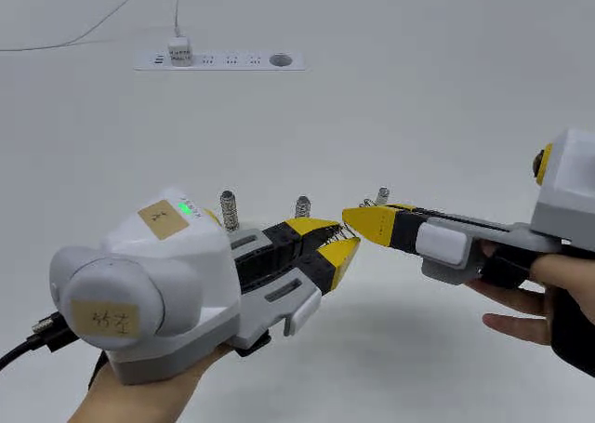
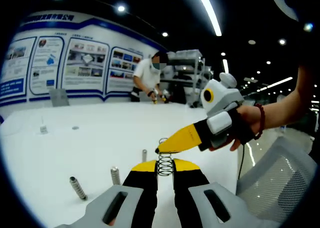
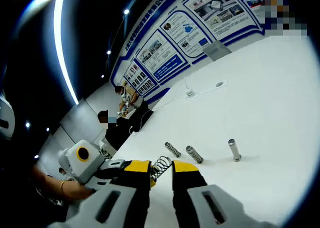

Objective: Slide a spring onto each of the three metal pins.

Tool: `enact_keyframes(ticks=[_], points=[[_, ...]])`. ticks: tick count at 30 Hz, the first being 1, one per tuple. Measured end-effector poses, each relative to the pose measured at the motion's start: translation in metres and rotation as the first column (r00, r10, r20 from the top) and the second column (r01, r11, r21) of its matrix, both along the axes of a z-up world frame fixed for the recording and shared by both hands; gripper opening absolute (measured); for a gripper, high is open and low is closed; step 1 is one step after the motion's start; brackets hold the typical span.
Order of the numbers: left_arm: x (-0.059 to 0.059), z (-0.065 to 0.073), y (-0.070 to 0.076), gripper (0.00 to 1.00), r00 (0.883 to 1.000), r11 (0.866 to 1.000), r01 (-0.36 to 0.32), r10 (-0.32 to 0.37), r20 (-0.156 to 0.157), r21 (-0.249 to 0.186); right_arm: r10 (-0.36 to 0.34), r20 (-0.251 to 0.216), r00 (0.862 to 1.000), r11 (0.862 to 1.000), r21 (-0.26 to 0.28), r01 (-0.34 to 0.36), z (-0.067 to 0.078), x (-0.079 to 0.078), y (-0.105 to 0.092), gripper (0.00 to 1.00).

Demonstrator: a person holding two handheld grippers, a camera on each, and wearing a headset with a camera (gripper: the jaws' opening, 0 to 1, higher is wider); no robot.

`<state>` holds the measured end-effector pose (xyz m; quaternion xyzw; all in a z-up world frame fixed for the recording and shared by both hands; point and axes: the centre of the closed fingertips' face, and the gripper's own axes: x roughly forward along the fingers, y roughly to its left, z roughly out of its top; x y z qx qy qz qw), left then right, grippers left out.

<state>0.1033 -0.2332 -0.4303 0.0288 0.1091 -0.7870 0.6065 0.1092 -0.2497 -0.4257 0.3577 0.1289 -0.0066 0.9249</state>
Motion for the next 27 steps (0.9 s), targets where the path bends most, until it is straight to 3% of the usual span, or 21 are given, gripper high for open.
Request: enact_keyframes(ticks=[4, 9, 14, 17, 19, 23, 27], points=[[0.0, 0.003, 0.0, 0.11, 1.0, 1.0, 0.009, -0.009, -0.008, -0.004, -0.007, 0.025, 1.0, 0.999, 0.044, 0.006, 0.003, 0.0, 0.0, 0.16], [0.0, 0.002, 0.0, 0.11, 1.0, 1.0, 0.013, -0.013, -0.014, 0.005, 0.004, 0.034, 0.999, 0.999, 0.052, -0.006, 0.004, 0.0, 0.003, 0.15], [-0.001, -0.002, 0.0, 0.11, 1.0, 0.999, 0.018, -0.018, -0.004, 0.027, 0.035, 0.039, 0.999, 0.999, 0.004, -0.035, 0.006, 0.003, 0.009, 0.13], [0.0, -0.005, 0.0, 0.12, 1.0, 0.999, 0.015, -0.016, 0.018, 0.046, 0.047, 0.033, 0.998, 0.998, -0.044, -0.046, 0.007, 0.004, 0.009, 0.12], [0.001, -0.007, 0.0, 0.12, 1.0, 0.999, 0.011, -0.013, 0.021, 0.053, 0.044, 0.036, 0.998, 0.998, -0.045, -0.043, 0.007, 0.004, 0.008, 0.12], [0.004, -0.013, 0.004, 0.15, 0.998, 0.997, 0.009, -0.013, 0.059, 0.081, 0.028, 0.048, 0.998, 0.998, -0.064, -0.025, 0.012, 0.005, 0.003, 0.12], [0.01, -0.02, 0.009, 0.17, 0.995, 0.994, -0.012, 0.001, 0.101, 0.106, 0.019, 0.042, 0.999, 0.989, -0.15, -0.013, 0.015, 0.006, -0.005, 0.12]])
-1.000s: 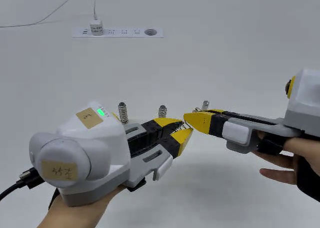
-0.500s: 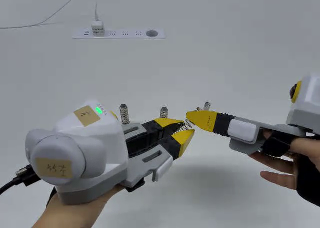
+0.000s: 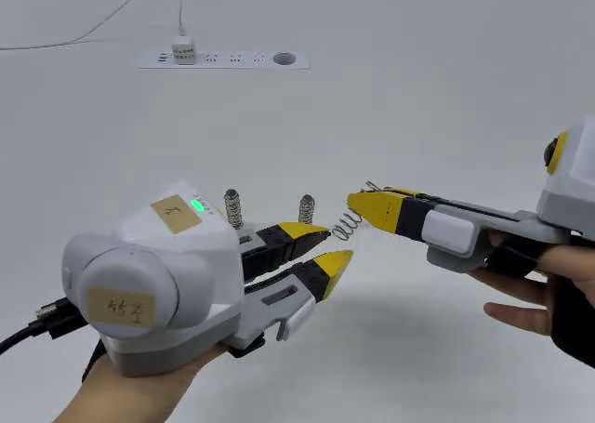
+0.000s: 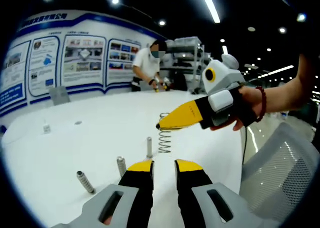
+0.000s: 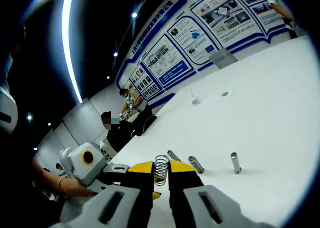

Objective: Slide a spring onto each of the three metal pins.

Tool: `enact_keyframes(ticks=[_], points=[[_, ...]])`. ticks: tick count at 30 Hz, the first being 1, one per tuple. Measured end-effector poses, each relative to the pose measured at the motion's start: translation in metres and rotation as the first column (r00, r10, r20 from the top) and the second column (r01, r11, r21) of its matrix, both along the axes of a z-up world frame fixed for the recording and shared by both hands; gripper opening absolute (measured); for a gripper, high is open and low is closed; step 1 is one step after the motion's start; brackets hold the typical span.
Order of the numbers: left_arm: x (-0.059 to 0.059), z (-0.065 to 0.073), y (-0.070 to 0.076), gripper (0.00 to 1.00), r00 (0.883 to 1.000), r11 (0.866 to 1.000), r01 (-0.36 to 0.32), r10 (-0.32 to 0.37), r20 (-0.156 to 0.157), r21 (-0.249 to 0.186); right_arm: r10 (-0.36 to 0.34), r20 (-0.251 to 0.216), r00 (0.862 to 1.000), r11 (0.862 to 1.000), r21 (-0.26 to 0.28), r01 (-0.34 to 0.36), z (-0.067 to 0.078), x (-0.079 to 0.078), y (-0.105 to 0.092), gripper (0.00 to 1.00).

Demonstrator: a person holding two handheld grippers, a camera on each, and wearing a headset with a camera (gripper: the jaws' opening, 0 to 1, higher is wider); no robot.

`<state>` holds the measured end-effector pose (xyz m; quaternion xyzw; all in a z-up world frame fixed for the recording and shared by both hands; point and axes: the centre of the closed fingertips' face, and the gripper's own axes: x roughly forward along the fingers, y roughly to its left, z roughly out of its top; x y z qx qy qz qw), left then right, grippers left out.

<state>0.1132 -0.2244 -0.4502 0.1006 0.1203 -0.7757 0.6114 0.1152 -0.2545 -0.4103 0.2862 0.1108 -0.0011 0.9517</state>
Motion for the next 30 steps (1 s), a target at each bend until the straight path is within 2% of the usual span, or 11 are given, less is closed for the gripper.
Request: enact_keyframes(ticks=[4, 7, 10, 12, 15, 17, 23, 30], points=[[0.005, -0.005, 0.004, 0.19, 1.0, 1.0, -0.013, 0.012, 0.025, 0.017, -0.006, -0.013, 1.0, 0.995, -0.104, 0.004, 0.001, 0.001, -0.006, 0.12], [0.009, -0.006, 0.007, 0.21, 0.999, 0.999, -0.026, 0.026, 0.04, 0.023, -0.016, -0.028, 0.999, 0.982, -0.188, 0.011, 0.001, 0.002, -0.013, 0.12], [0.014, -0.008, 0.011, 0.23, 0.998, 0.998, -0.056, 0.055, 0.036, 0.036, -0.046, -0.035, 0.998, 0.973, -0.227, 0.036, -0.001, 0.003, -0.022, 0.12], [0.017, -0.01, 0.013, 0.25, 0.997, 0.997, -0.069, 0.067, 0.044, 0.045, -0.059, -0.042, 0.997, 0.966, -0.256, 0.047, -0.001, 0.003, -0.027, 0.12], [0.023, -0.012, 0.018, 0.27, 0.994, 0.994, -0.094, 0.092, 0.051, 0.051, -0.082, -0.053, 0.995, 0.948, -0.314, 0.061, -0.002, 0.004, -0.037, 0.12], [0.026, -0.013, 0.02, 0.29, 0.993, 0.993, -0.109, 0.106, 0.048, 0.055, -0.089, -0.062, 0.994, 0.942, -0.33, 0.064, -0.004, 0.004, -0.041, 0.12], [0.036, -0.015, 0.026, 0.32, 0.988, 0.987, -0.148, 0.146, 0.043, 0.064, -0.12, -0.083, 0.989, 0.909, -0.409, 0.076, -0.008, 0.004, -0.056, 0.12], [0.048, -0.015, 0.028, 0.37, 0.983, 0.98, -0.185, 0.184, 0.027, 0.077, -0.141, -0.115, 0.983, 0.887, -0.455, 0.074, -0.018, 0.004, -0.068, 0.12]])
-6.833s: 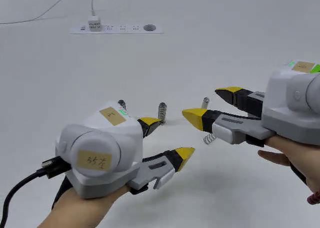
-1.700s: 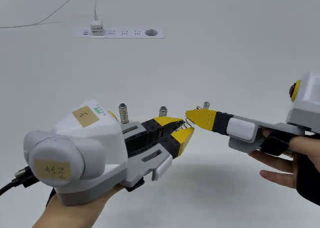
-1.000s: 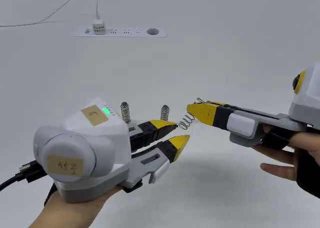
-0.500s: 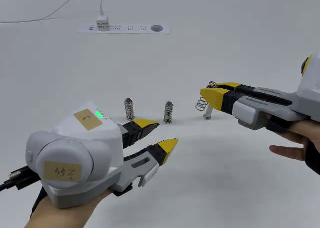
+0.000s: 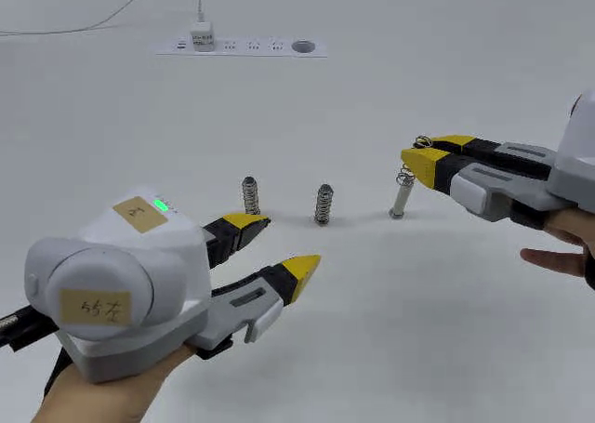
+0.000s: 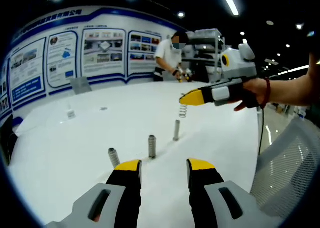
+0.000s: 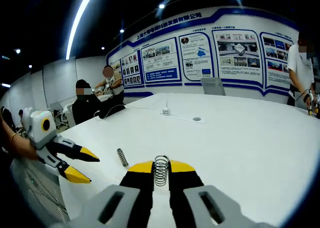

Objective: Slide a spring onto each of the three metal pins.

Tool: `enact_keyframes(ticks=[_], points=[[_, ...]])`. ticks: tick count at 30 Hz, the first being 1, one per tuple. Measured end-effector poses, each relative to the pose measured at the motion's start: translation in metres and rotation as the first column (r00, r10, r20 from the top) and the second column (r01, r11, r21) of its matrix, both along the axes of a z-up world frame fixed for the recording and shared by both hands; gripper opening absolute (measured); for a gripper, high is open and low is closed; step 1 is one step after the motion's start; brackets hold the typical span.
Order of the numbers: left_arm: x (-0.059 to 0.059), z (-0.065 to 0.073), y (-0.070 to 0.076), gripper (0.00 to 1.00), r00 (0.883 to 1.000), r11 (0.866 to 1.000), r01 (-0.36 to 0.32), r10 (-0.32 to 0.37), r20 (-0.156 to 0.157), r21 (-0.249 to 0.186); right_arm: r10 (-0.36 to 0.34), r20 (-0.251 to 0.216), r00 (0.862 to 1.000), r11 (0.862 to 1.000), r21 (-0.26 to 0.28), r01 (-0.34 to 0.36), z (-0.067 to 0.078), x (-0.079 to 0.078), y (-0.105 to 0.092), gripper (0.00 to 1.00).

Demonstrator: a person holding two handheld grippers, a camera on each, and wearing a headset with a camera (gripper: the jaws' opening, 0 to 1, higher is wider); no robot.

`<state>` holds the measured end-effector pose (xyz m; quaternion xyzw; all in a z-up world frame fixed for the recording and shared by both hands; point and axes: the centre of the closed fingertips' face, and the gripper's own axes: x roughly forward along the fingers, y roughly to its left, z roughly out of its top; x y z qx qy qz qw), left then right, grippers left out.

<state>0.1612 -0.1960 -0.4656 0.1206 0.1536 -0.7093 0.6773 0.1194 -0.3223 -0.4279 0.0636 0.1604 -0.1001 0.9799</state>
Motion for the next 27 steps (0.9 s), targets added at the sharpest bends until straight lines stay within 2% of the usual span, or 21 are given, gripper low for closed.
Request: enact_keyframes(ticks=[13, 27], points=[[0.018, -0.003, 0.005, 0.5, 0.998, 0.998, -0.066, 0.066, -0.011, 0.008, -0.047, -0.017, 0.999, 0.998, -0.036, 0.047, -0.013, 0.002, -0.018, 0.12], [0.019, -0.008, 0.007, 0.59, 0.996, 0.996, -0.082, 0.083, -0.03, 0.022, -0.065, -0.041, 0.997, 0.997, -0.039, 0.064, -0.025, 0.003, -0.025, 0.12]])
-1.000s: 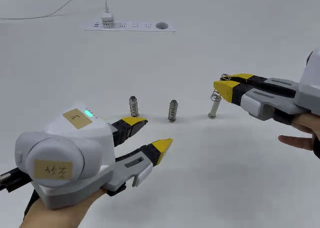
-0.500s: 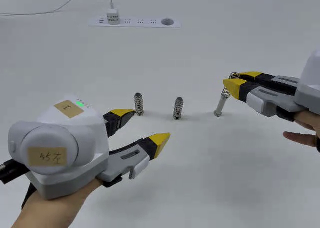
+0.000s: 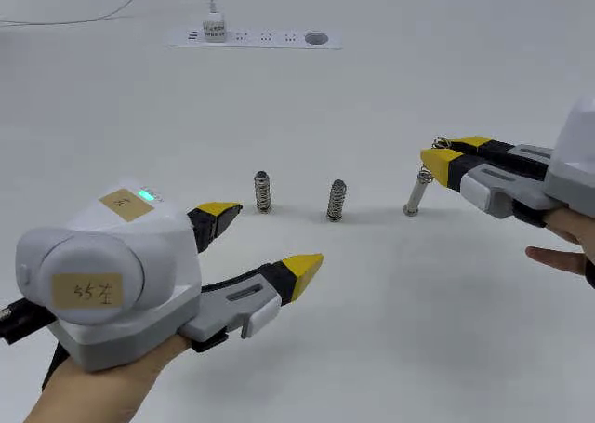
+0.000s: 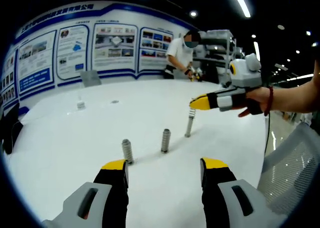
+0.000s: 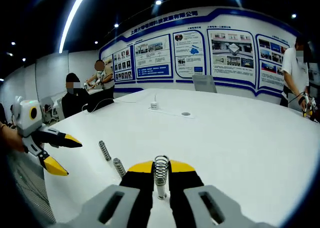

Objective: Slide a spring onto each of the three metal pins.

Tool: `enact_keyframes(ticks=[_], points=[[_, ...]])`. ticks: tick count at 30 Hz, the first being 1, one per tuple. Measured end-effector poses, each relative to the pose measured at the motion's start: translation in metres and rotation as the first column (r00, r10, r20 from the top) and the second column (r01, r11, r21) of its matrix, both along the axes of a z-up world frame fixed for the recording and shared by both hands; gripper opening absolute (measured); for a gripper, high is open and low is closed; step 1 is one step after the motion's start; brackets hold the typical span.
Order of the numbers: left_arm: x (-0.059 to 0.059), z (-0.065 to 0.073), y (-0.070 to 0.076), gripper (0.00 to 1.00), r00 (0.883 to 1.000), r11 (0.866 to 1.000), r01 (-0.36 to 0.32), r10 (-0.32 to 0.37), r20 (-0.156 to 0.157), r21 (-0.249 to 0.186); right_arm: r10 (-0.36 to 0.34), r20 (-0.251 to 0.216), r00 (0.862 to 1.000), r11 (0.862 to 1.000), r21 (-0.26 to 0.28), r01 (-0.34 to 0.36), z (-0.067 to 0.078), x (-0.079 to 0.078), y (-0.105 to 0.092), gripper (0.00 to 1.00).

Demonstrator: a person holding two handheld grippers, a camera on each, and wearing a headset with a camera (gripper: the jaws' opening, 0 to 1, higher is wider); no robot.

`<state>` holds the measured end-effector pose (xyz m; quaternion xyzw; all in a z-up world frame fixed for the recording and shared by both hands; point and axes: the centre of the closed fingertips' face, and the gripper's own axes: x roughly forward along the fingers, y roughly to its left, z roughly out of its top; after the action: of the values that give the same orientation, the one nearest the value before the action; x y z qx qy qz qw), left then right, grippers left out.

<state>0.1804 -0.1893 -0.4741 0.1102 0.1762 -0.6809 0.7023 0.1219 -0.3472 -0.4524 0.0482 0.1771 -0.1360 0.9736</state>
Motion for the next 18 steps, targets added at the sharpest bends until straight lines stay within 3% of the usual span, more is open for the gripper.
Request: enact_keyframes(ticks=[18], points=[[0.004, -0.003, 0.002, 0.7, 0.999, 1.0, -0.031, 0.031, -0.014, 0.006, 0.003, -0.074, 0.997, 1.0, -0.005, -0.004, -0.025, 0.0, 0.007, 0.12]])
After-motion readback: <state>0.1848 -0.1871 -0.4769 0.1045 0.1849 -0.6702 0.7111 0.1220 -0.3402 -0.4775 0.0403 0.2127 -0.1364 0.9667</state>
